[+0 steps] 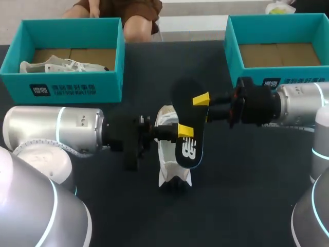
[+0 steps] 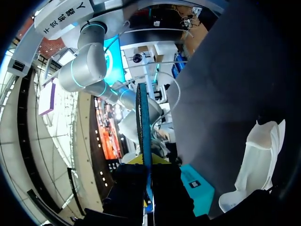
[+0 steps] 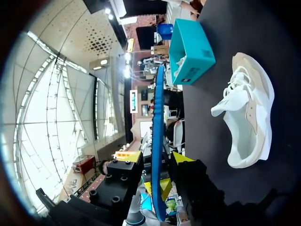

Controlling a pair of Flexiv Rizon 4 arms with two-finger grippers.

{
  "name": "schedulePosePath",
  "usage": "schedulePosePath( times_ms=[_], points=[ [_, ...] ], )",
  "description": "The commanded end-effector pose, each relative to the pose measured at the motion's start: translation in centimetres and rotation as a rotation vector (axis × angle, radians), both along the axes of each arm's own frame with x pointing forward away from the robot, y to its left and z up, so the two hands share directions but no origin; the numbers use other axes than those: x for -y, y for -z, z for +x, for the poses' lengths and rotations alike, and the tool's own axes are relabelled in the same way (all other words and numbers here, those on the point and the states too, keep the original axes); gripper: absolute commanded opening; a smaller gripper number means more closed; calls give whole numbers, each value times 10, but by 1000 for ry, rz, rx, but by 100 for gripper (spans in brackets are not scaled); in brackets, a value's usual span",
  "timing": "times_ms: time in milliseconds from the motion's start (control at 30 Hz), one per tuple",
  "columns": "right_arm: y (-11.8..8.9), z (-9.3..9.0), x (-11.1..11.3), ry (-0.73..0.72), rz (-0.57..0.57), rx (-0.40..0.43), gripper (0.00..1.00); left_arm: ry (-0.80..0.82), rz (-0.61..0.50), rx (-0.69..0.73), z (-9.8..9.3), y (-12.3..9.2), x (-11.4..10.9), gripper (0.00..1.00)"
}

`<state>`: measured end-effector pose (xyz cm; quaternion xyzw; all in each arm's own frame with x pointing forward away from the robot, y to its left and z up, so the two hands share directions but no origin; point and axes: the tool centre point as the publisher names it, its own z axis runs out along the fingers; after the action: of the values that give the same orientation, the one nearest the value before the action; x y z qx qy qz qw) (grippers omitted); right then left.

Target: Take the shoe out of the shoebox, open the shoe tongue, remove and reinsert the insole, then place the shoe into the shoebox

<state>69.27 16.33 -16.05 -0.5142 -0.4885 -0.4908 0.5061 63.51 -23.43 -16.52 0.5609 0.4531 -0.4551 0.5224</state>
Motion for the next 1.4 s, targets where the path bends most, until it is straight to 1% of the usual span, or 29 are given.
schedulePosePath(
  times_ms=[33, 200, 267, 533, 567, 600, 800, 900, 1033, 1100, 1233, 1267, 1333, 1367, 1400],
  points=[
    [1, 1, -3, -1, 0, 0, 31, 1, 1, 3, 3, 4, 8, 0],
    [2, 1, -3, -3, 2, -3, 15, 3, 5, 6, 3, 5, 9, 0],
    [2, 1, -2, -1, 3, -6, 0, 8, 7, 4, 1, 5, 9, 0],
    [4, 3, -2, -9, 1, -13, 0, 6, 39, -27, -5, 10, 4, 0],
    [4, 3, -2, -10, 2, -14, 0, 4, 47, -28, -6, 10, 4, 38],
    [4, 4, -2, -11, 2, -17, 0, 5, 58, -45, -6, 11, 1, 100],
    [8, 4, -1, -14, 5, -31, 0, -24, 78, -71, 5, 13, -15, 100],
    [10, 4, -1, -14, 10, -37, 0, -44, 89, -75, 15, 13, -26, 100],
    [14, 5, -1, -17, 14, -44, 0, -64, 115, -79, 26, 10, -34, 100],
    [16, 5, -1, -17, 15, -48, 0, -80, 151, -87, 34, 7, -36, 100],
    [19, 3, -3, -12, 17, -58, 0, -89, 219, -44, 41, -2, -37, 100],
    [21, 2, -4, -8, 18, -59, 0, -122, 255, -41, 43, -6, -37, 100],
    [22, 1, -5, -5, 21, -59, 0, -140, 299, -50, 47, -10, -35, 100],
    [23, 1, -7, -3, 23, -60, 0, -170, 351, -44, 50, -14, -33, 100],
    [23, 0, -7, -2, 25, -60, 0, -172, 371, -45, 51, -16, -31, 100]
  ],
)
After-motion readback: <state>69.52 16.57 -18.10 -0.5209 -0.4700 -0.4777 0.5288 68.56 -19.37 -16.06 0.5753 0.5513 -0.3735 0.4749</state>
